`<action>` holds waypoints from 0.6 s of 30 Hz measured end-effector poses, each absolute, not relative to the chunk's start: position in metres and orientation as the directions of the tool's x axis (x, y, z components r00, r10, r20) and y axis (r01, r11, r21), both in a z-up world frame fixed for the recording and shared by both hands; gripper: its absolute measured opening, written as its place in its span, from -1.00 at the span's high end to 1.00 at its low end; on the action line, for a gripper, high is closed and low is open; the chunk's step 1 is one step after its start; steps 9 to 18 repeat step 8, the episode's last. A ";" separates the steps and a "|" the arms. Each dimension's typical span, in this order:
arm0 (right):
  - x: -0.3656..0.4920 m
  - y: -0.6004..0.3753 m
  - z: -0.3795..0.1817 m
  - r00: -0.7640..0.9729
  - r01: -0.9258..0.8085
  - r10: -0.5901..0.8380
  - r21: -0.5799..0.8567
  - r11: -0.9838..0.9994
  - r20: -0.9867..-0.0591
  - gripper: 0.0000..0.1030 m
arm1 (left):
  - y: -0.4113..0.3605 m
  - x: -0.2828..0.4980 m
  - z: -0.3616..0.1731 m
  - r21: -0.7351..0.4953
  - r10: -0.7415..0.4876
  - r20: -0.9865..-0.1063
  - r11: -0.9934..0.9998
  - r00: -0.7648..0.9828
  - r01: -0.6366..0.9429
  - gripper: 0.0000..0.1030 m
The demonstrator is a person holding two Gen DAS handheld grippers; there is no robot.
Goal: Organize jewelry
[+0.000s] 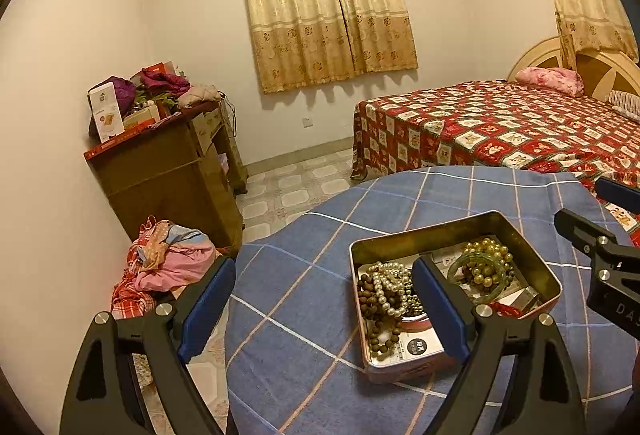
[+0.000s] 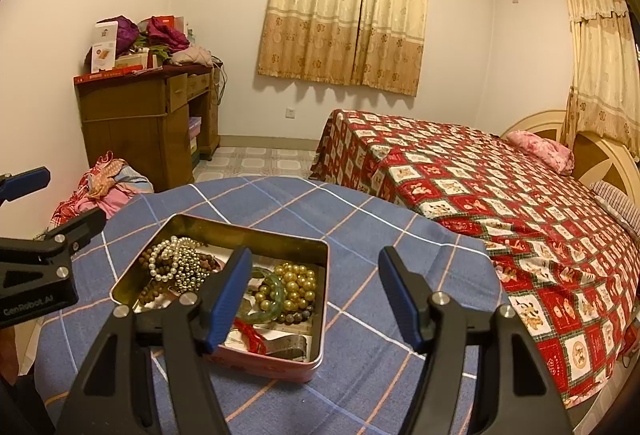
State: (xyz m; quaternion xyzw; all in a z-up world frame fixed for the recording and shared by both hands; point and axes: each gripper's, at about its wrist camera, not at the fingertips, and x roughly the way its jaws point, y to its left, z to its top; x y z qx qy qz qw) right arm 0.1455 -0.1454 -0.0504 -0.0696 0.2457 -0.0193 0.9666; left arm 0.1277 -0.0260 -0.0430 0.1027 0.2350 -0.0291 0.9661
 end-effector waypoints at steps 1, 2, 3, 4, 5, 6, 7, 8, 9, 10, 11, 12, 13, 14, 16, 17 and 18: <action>0.146 -0.145 -0.050 0.878 0.004 -0.072 -0.143 0.990 -0.473 -0.32 | -0.026 0.128 -0.044 0.189 -0.004 -0.459 0.977 0.888 0.103 -0.75; 0.145 -0.145 -0.051 0.878 0.004 -0.072 -0.143 0.990 -0.473 -0.32 | -0.026 0.128 -0.044 0.196 -0.001 -0.458 0.975 0.889 0.101 -0.75; 0.144 -0.145 -0.052 0.879 0.003 -0.072 -0.145 0.989 -0.472 -0.32 | -0.027 0.128 -0.045 0.199 0.000 -0.457 0.975 0.889 0.103 -0.75; 0.145 -0.145 -0.051 0.878 0.003 -0.073 -0.145 0.989 -0.473 -0.32 | -0.027 0.128 -0.046 0.201 -0.001 -0.455 0.974 0.890 0.104 -0.75; 0.145 -0.145 -0.051 0.878 0.004 -0.073 -0.146 0.989 -0.473 -0.33 | -0.027 0.127 -0.046 0.202 -0.004 -0.452 0.974 0.892 0.107 -0.75; 0.145 -0.145 -0.051 0.878 0.004 -0.073 -0.146 0.989 -0.474 -0.33 | -0.028 0.127 -0.046 0.205 -0.003 -0.449 0.973 0.894 0.106 -0.75; 0.145 -0.145 -0.051 0.877 0.004 -0.074 -0.145 0.989 -0.475 -0.33 | -0.028 0.126 -0.047 0.209 0.000 -0.446 0.972 0.895 0.104 -0.75; 0.145 -0.145 -0.051 0.877 0.004 -0.073 -0.144 0.990 -0.474 -0.33 | -0.028 0.126 -0.047 0.212 -0.001 -0.444 0.972 0.896 0.107 -0.75; 0.145 -0.145 -0.051 0.877 0.004 -0.073 -0.144 0.990 -0.474 -0.33 | -0.028 0.126 -0.047 0.212 -0.001 -0.444 0.972 0.896 0.107 -0.75; 0.145 -0.145 -0.051 0.877 0.004 -0.073 -0.144 0.990 -0.474 -0.33 | -0.028 0.126 -0.047 0.212 -0.001 -0.444 0.972 0.896 0.107 -0.75; 0.145 -0.145 -0.051 0.877 0.004 -0.073 -0.144 0.990 -0.474 -0.33 | -0.028 0.126 -0.047 0.212 -0.001 -0.444 0.972 0.896 0.107 -0.75; 0.145 -0.145 -0.051 0.877 0.004 -0.073 -0.144 0.990 -0.474 -0.33 | -0.028 0.126 -0.047 0.212 -0.001 -0.444 0.972 0.896 0.107 -0.75; 0.145 -0.145 -0.051 0.877 0.004 -0.073 -0.144 0.990 -0.474 -0.33 | -0.028 0.126 -0.047 0.212 -0.001 -0.444 0.972 0.896 0.107 -0.75; 0.145 -0.145 -0.051 0.877 0.004 -0.073 -0.144 0.990 -0.474 -0.33 | -0.028 0.126 -0.047 0.212 -0.001 -0.444 0.972 0.896 0.107 -0.75; 0.145 -0.145 -0.051 0.877 0.004 -0.073 -0.144 0.990 -0.474 -0.33 | -0.028 0.126 -0.047 0.212 -0.001 -0.444 0.972 0.896 0.107 -0.75; 0.145 -0.145 -0.051 0.877 0.004 -0.073 -0.144 0.990 -0.474 -0.33 | -0.028 0.126 -0.047 0.212 -0.001 -0.444 0.972 0.896 0.107 -0.75; 0.145 -0.145 -0.051 0.877 0.004 -0.073 -0.144 0.990 -0.474 -0.33 | -0.028 0.126 -0.047 0.212 -0.001 -0.444 0.972 0.896 0.107 -0.75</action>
